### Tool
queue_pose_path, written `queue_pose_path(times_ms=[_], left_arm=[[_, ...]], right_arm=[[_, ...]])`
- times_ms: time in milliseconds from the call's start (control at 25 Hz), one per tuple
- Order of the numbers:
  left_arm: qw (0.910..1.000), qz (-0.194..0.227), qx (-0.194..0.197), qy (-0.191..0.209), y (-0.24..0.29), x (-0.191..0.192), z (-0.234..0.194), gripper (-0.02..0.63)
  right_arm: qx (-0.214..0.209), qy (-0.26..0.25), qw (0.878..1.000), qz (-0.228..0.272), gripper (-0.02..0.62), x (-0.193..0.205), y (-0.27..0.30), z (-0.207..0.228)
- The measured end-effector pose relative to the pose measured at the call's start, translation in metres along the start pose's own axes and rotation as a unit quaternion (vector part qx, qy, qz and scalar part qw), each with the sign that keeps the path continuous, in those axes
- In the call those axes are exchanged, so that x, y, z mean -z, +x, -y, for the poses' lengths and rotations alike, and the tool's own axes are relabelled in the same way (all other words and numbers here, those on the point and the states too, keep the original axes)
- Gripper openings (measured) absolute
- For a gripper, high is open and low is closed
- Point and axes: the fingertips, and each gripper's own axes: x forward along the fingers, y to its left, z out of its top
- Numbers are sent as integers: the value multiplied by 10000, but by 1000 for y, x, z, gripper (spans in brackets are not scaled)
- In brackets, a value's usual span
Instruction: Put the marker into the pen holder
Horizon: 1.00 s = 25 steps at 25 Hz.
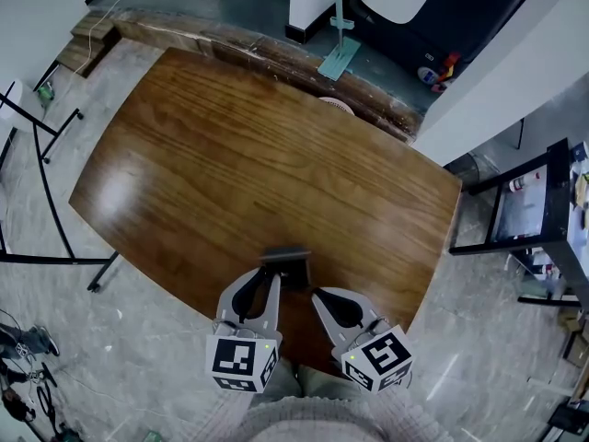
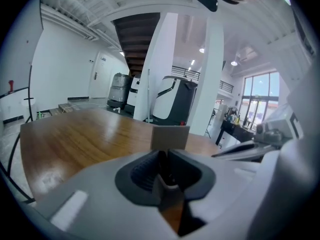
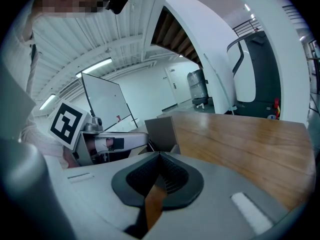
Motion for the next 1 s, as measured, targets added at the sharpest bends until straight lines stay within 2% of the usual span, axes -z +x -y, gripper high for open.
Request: queue_pose_path(times_ms=[520, 1000], left_arm=[[10000, 39, -39, -17, 0, -5, -7, 126], [9996, 160, -58, -208, -22, -14, -2, 126]], right_arm=[[-18, -38, 10000, 22, 0, -4, 0, 1], [-45, -238, 9996, 170, 0, -18, -12, -12]])
